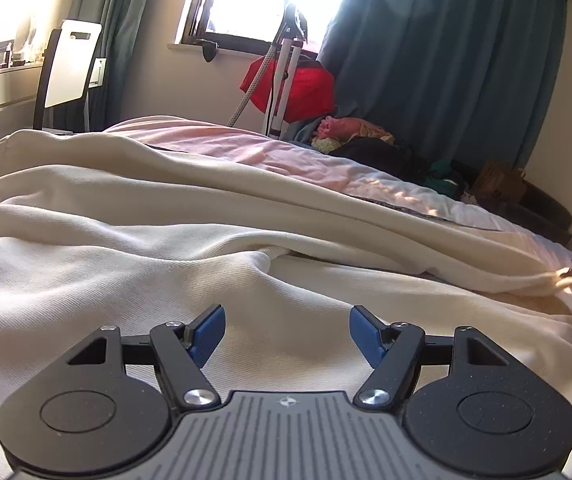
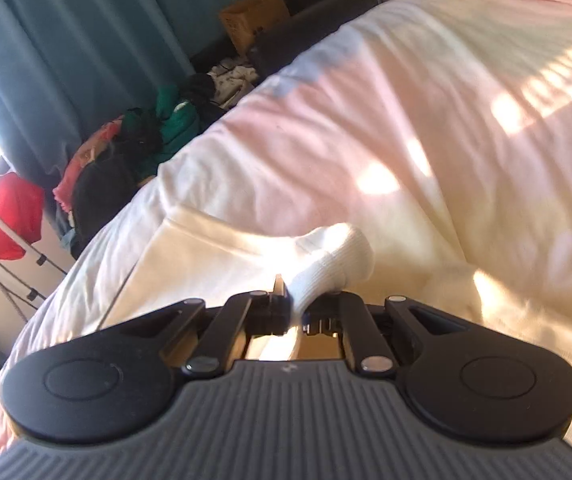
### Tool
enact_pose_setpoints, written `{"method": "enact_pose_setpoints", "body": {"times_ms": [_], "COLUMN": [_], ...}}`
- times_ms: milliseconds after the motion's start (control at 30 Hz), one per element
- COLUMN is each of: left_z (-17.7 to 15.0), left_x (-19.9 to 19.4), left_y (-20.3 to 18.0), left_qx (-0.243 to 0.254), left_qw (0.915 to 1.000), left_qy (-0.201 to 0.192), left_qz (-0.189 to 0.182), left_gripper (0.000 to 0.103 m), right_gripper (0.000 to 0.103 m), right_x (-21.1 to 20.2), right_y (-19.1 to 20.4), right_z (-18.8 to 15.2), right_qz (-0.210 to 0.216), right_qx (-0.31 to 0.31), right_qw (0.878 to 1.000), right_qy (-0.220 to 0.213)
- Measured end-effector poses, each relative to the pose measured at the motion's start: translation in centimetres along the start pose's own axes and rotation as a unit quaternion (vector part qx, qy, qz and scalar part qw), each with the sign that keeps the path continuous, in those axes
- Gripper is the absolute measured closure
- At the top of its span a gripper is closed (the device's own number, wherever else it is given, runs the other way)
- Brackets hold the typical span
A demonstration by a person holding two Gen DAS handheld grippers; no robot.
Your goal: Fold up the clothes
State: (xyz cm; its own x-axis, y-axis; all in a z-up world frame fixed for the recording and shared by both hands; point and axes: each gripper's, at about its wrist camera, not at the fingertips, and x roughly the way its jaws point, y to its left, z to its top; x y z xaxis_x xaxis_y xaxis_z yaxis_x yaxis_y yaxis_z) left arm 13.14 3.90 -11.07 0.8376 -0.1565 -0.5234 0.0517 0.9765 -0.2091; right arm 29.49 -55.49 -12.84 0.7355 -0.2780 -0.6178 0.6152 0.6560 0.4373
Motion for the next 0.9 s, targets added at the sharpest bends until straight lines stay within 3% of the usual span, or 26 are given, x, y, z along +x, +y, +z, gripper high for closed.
{"method": "enact_pose_setpoints", "body": {"times_ms": [133, 267, 533, 733, 767, 833, 867, 900], "left_z": [0.0, 0.1, 0.2, 0.4, 0.4, 0.4, 0.4, 0.3], "left_x": [0.3, 0.5, 0.2, 0.0, 0.0, 0.0, 0.0, -0.1], "left_y": [-0.1, -0.1, -0.2, -0.7, -0.9, -1.1, -1.2, -1.4], "left_qx": [0.007, 0.009, 0.014, 0.029, 0.031, 0.034, 0.036, 0.039], "left_qw": [1.0, 0.9999, 0.9999, 0.9996, 0.9995, 0.9994, 0.9993, 0.9992], "left_qy": [0.004, 0.006, 0.002, -0.005, -0.006, -0.006, -0.006, -0.007], "left_qz": [0.004, 0.005, 0.003, 0.004, 0.003, 0.004, 0.004, 0.004], "left_gripper": [0.032, 0.032, 0.032, 0.032, 0.032, 0.032, 0.032, 0.032], "right_gripper": [0.094, 0.094, 0.094, 0.092, 0.088, 0.06, 0.034, 0.017], "right_x": [-3.2, -5.0, -2.8, -2.6, -2.8, -3.8, -4.7, -5.9], "right_y": [2.1, 2.4, -4.3, -5.9, -6.0, -5.8, -5.7, -5.4], "right_z": [2.3, 3.1, -0.5, -2.6, -2.4, -2.3, -2.6, -2.9], "right_qz": [0.055, 0.046, -0.007, 0.002, 0.003, -0.001, 0.002, 0.01], "right_qx": [-0.029, -0.057, -0.01, -0.029, -0.027, -0.029, -0.029, -0.032], "right_qw": [0.996, 0.989, 0.998, 0.999, 0.999, 1.0, 1.0, 0.999], "right_qy": [-0.069, -0.128, -0.068, -0.042, -0.032, -0.012, -0.01, -0.017]}}
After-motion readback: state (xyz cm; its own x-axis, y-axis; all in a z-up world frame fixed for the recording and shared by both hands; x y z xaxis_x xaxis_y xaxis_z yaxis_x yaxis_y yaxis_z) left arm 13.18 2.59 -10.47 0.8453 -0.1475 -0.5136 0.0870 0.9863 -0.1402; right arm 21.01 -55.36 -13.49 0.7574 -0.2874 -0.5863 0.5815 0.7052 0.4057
